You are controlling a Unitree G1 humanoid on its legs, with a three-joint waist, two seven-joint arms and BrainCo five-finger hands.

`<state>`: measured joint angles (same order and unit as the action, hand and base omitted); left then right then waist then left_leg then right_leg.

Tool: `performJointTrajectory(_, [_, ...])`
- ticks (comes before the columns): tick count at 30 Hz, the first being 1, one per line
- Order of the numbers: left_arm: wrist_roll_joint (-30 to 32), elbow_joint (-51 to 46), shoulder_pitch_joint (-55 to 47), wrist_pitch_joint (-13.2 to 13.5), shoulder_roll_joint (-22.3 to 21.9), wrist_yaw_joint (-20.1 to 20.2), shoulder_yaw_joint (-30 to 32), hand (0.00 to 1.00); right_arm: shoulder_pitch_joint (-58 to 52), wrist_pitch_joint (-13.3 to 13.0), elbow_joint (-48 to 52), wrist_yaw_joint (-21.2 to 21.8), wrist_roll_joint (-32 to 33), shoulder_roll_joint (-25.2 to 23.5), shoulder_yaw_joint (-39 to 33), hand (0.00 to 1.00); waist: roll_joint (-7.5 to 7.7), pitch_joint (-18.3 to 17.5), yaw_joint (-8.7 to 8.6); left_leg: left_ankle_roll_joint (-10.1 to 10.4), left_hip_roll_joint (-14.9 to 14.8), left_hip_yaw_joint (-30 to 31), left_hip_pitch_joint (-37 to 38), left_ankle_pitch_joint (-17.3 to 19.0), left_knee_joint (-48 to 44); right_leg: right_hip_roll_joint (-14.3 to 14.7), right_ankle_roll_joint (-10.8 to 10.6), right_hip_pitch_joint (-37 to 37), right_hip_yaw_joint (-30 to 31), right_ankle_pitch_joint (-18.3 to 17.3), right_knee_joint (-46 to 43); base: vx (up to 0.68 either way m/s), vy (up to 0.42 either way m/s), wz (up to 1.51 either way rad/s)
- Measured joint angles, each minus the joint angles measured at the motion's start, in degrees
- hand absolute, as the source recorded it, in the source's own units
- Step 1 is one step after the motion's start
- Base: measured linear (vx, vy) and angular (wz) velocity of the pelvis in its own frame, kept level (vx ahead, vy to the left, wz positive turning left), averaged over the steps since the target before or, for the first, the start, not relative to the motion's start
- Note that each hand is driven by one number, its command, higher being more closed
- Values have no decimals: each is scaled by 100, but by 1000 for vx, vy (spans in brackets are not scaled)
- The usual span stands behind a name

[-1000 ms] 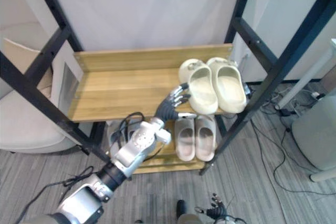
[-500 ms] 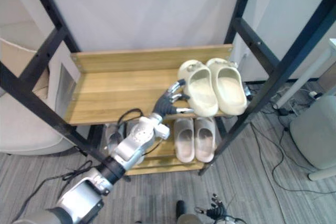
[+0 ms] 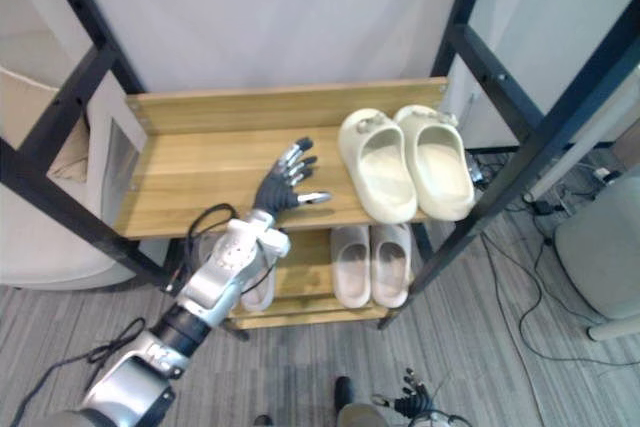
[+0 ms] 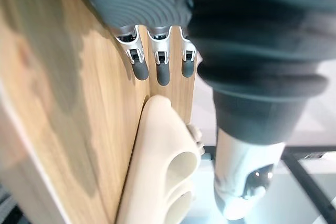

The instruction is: Organize the slippers on the shoe rack

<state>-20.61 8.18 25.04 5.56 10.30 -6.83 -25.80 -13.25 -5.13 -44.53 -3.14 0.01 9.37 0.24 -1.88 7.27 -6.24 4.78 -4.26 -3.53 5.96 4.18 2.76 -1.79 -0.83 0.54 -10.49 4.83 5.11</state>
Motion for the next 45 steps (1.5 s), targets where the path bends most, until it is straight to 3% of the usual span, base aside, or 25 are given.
performJointTrajectory(5, [-227,-971,-425,21,330,280,-354,0,28,0,-19,56,0,30,52,0,11,-10,64,-12,46,149,6,-3,-23,-29,-25,81,-88,-17,1,-19,12,12])
performJointTrajectory(11, [-619,-1950,-1107,24,541,959,-800,0,148,-1,-170,102,0,146,235,0,-14,-51,146,-28,74,256,0,8,-108,-63,-41,151,-176,-30,14,-21,6,8])
performJointTrajectory(22, [-873,-2186,-2797,12,735,1515,-786,0,241,1,-650,205,-15,187,316,0,24,-276,349,-36,101,478,22,11,-207,-110,-59,346,-343,-45,9,-30,7,10])
performJointTrajectory(25, [-793,-1531,-3308,-1,624,1604,-654,0,256,1,-772,203,-16,181,320,0,58,-344,401,-40,107,507,24,13,-223,-123,-114,369,-349,-106,25,-48,5,5])
performJointTrajectory(27, [-328,-510,-3501,-110,407,1596,-347,0,299,5,-844,200,-15,160,314,0,79,-354,409,-60,114,560,29,52,-310,-125,-115,443,-393,-118,36,-43,7,9])
performJointTrajectory(32, [383,867,-3607,-140,220,1550,230,0,297,6,-933,191,-15,90,227,0,131,-382,451,-4,80,558,28,103,-313,-95,-63,453,-389,-154,40,-28,1,1])
performJointTrajectory(40, [1862,3075,-3593,-134,-153,839,1606,0,289,14,-1063,75,-10,-38,10,0,194,-426,511,57,-48,435,119,135,-291,38,-22,465,-252,-191,18,27,2,-9])
performJointTrajectory(45, [2118,3680,-3589,-140,-215,545,1944,0,302,16,-1139,44,-11,-39,-15,0,202,-426,537,59,-52,408,157,136,-275,67,1,469,-211,-186,1,54,23,-3])
